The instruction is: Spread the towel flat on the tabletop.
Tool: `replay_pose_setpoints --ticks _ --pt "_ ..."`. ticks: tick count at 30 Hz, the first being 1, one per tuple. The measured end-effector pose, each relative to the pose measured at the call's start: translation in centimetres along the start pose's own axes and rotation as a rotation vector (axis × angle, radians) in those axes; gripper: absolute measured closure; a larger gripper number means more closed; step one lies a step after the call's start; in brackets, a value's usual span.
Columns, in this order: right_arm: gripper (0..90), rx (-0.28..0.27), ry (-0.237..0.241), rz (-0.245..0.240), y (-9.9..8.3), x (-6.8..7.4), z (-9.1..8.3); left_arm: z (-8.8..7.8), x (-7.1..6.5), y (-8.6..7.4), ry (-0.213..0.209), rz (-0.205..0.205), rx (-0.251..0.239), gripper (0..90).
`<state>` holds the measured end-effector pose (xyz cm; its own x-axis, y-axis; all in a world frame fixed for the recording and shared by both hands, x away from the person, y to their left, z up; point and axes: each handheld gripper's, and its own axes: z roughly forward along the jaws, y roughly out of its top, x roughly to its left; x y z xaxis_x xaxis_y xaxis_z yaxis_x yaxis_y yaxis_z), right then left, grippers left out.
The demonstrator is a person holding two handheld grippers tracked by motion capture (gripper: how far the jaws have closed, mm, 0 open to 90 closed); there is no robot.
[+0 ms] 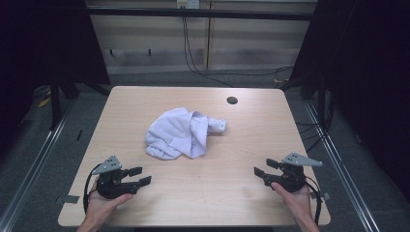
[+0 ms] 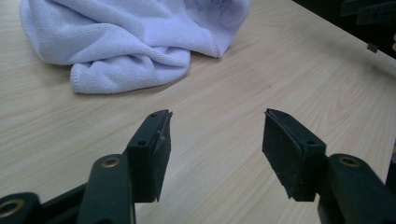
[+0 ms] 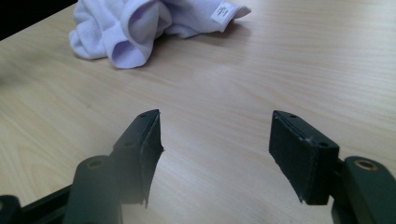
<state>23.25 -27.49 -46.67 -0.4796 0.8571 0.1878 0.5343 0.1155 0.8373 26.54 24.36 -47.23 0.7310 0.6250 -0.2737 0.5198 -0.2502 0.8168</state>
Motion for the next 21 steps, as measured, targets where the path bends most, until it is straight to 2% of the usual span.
replay_pose_setpoints --ticks 3,4,5,11,14,15,18,19,21 --pt "33.5 0.02 0.017 0.0 -0.3 0.0 0.2 0.3 -0.1 0.2 -0.006 0.008 0.003 43.5" --pt "32.7 0.023 0.027 -0.002 -0.3 0.0 0.2 0.4 0.0 0.3 -0.006 0.002 0.008 41.1" --pt "32.9 0.033 0.034 0.0 -0.4 0.0 0.3 0.8 0.3 0.5 -0.011 -0.027 0.019 39.8" --pt "32.5 0.036 0.056 -0.007 -0.4 0.1 0.4 1.7 1.0 1.2 -0.01 -0.052 0.038 38.8" --pt "31.8 0.048 0.063 -0.018 -0.5 0.3 0.4 2.7 1.4 2.2 0.013 -0.042 0.042 37.5" --pt "31.5 0.049 0.06 -0.022 -0.5 0.4 0.4 3.2 1.4 2.9 0.031 -0.013 0.024 39.0" --pt "29.4 0.043 0.059 -0.033 -0.4 0.6 0.3 3.9 1.7 3.7 0.006 -0.014 0.009 40.3" --pt "28.1 0.036 0.05 -0.042 -0.4 0.8 0.3 4.4 1.9 4.2 0.012 0.011 0.014 39.8" --pt "25.7 0.04 0.045 -0.04 -0.4 0.8 0.4 5.0 2.4 4.8 0.014 0.019 0.014 39.8"
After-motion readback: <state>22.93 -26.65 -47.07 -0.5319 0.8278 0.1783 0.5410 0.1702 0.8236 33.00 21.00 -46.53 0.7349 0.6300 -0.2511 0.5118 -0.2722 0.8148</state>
